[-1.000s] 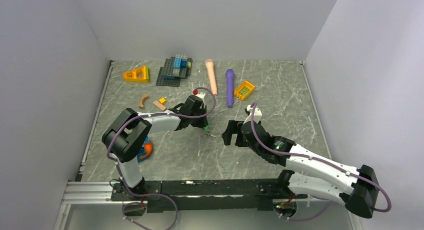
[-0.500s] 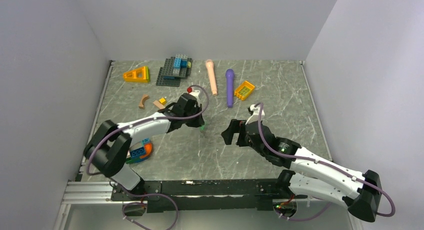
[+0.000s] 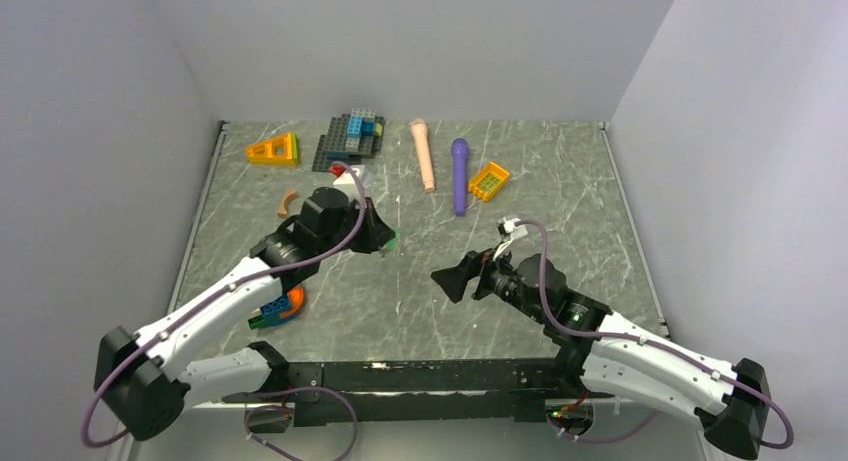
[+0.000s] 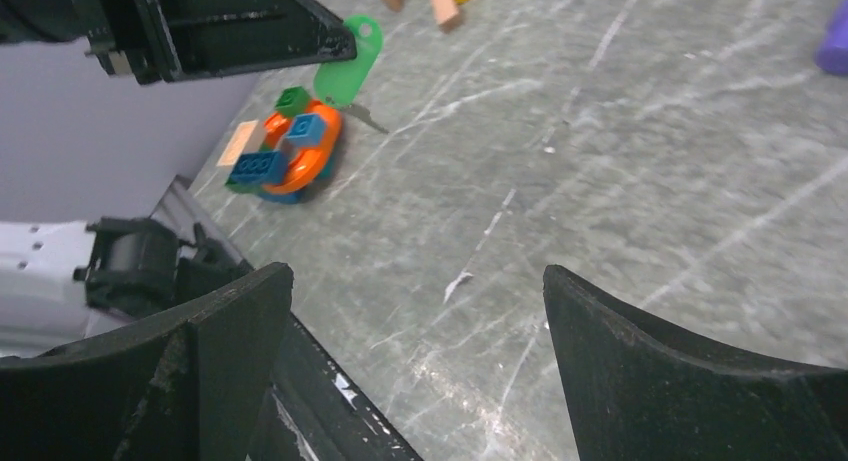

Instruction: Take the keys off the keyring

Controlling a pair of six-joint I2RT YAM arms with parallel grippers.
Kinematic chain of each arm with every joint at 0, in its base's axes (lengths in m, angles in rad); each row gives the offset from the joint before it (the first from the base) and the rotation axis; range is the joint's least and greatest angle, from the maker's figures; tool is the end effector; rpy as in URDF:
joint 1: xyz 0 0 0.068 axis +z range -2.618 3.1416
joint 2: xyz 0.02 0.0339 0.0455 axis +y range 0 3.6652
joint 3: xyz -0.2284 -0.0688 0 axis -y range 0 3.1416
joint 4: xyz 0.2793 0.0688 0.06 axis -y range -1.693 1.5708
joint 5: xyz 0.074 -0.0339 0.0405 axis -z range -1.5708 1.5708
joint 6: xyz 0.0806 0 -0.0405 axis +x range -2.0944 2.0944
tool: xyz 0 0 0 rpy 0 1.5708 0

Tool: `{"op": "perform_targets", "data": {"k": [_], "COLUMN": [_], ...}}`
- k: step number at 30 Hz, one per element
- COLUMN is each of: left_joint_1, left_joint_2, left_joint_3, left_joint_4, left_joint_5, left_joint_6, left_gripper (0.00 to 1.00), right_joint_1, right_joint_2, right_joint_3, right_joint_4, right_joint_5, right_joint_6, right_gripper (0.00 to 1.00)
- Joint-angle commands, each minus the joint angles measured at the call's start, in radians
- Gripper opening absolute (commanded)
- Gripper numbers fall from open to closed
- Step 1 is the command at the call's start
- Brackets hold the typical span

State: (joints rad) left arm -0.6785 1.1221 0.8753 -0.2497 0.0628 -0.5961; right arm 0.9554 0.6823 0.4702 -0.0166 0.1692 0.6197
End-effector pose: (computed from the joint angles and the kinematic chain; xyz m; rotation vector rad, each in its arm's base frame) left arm 0.2632 -0.2187 0.2357 0.1304 2.1740 -0.8266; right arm 0.1715 0.2190 0.2226 -0.1913 1.8951 0.9555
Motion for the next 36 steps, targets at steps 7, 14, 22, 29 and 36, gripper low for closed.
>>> {"op": "perform_targets", "data": {"k": [7, 14, 22, 29, 36], "left_joint_1": [-0.012, -0.014, -0.015, -0.014, -0.014], "left_joint_2": [-0.204, -0.284, -0.344, -0.381, -0.395], "left_joint_3": [0.07, 0.092, 0.092, 0.077, 0.073], "left_joint_4": [-0.153, -0.191, -0.202, -0.18, -0.176], "left_joint_5": [-0.015, -0.009, -0.018, -0.017, -0.022], "left_joint_6": [-0.119, -0.159, -0.212, -0.246, -0.25], "left_gripper": [0.0, 0.0, 0.0, 0.0, 0.0], "right_joint_1": [0.006, 0.014, 0.025, 0.046, 0.07], "right_joint_2": [0.172, 0.214, 0.279, 0.352, 0.412], "right_joint_3": [0.01, -0.064, -0.019, 0.035, 0.077], "right_joint_4": [0.373, 0.646, 0.707, 0.758, 0.79], "right_joint_5": [-0.356, -0.439, -0.508, -0.534, -0.525], "right_joint_6": [-0.236, -0.304, -0.392, -0.429, -0.433], "right_gripper": [1.0, 1.0, 0.94, 0.89, 0.88]}}
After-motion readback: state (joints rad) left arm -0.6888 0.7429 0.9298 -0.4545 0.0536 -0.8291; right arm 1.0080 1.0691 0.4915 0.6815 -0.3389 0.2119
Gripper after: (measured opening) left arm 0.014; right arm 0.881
